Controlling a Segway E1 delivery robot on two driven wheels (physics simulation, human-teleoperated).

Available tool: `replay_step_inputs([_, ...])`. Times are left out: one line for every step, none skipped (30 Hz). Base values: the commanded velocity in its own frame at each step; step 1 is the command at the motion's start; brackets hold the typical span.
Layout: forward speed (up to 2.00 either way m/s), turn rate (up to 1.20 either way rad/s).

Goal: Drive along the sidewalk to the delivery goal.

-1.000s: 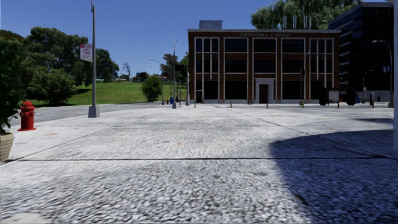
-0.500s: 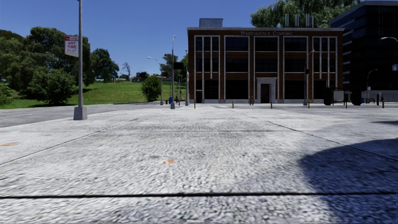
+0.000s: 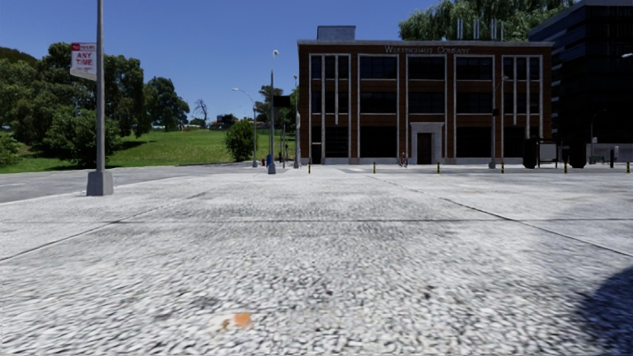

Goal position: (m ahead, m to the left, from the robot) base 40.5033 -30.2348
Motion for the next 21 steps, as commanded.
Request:
replay_step_inputs([2.0, 0.0])
replay_step_inputs([2.0, 0.0])
replay_step_inputs([2.0, 0.0])
replay_step_inputs([2.0, 0.0])
replay_step_inputs([2.0, 0.0])
replay_step_inputs([2.0, 0.0])
replay_step_inputs([2.0, 0.0])
replay_step_inputs([2.0, 0.0])
replay_step_inputs([2.0, 0.0])
replay_step_inputs([2.0, 0.0])
replay_step_inputs([2.0, 0.0])
replay_step_inputs([2.0, 0.0])
replay_step_inputs([2.0, 0.0])
replay_step_inputs([2.0, 0.0])
replay_step_inputs([2.0, 0.0])
replay_step_inputs([2.0, 0.0])
replay_step_inputs([2.0, 0.0])
replay_step_inputs([2.0, 0.0])
replay_step_inputs([2.0, 0.0])
replay_step_inputs([2.0, 0.0])
replay_step_inputs([2.0, 0.0])
